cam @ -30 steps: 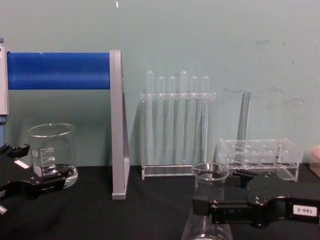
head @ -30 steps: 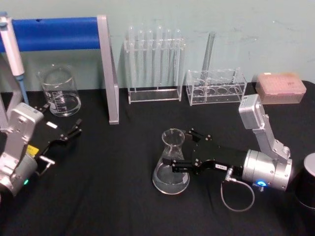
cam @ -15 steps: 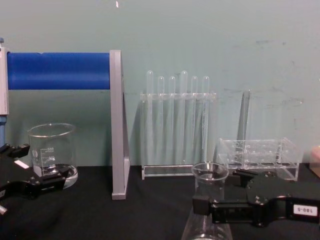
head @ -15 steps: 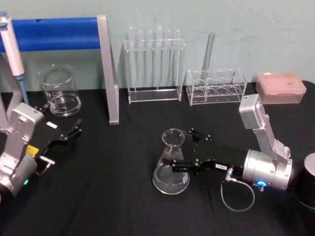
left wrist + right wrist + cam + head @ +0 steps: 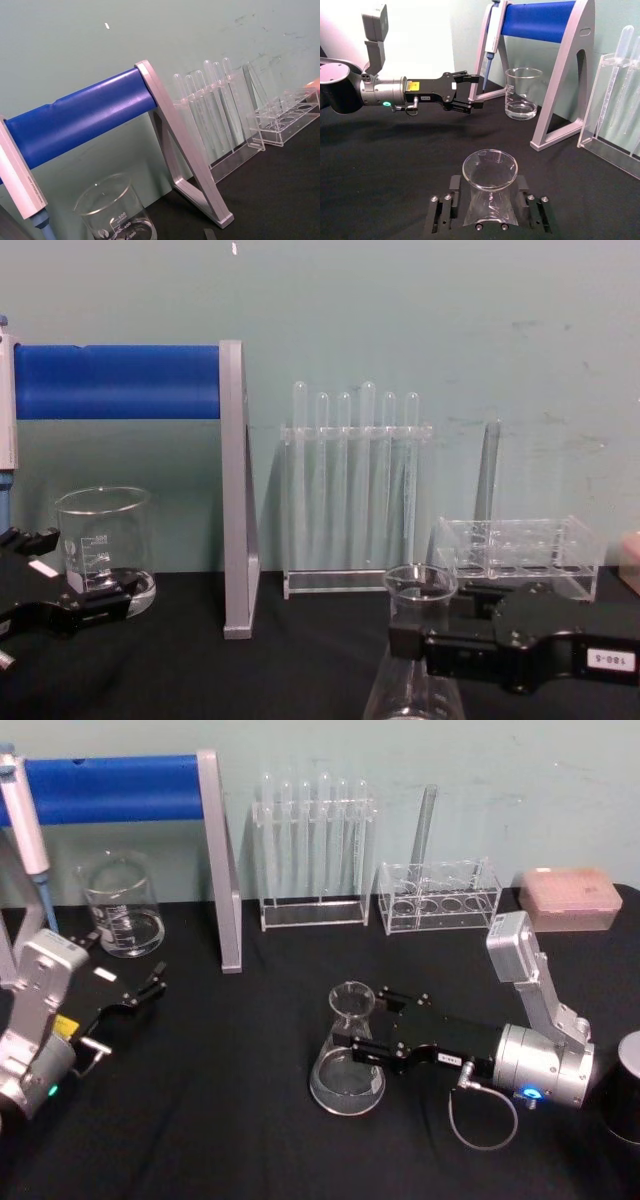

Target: Grasp the erlenmeyer flask with one hand, shake it three times, then place it back.

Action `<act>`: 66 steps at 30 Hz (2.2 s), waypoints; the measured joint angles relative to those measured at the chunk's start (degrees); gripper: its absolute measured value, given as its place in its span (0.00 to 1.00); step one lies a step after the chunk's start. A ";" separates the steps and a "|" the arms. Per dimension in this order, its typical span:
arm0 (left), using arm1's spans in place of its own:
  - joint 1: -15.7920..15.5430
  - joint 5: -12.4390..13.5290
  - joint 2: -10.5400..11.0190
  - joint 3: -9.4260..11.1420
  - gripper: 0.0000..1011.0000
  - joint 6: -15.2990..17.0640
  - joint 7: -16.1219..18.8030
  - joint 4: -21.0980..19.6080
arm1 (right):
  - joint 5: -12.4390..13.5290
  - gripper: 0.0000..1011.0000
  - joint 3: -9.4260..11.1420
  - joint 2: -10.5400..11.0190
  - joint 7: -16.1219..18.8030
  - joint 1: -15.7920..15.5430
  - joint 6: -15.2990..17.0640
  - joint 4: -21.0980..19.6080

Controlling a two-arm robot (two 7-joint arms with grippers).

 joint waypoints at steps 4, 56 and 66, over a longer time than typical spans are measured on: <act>0.00 0.00 0.00 0.00 0.99 0.00 0.00 0.00 | 0.01 0.62 0.00 0.00 0.01 0.00 0.00 0.00; 0.00 0.00 0.00 0.00 0.99 0.00 0.00 0.00 | 0.68 0.45 17.36 2.62 -24.33 -14.58 1.44 -20.45; 0.00 0.00 0.00 0.00 0.99 0.00 0.00 0.00 | -0.37 0.45 22.72 2.27 -28.92 -19.13 2.04 -22.52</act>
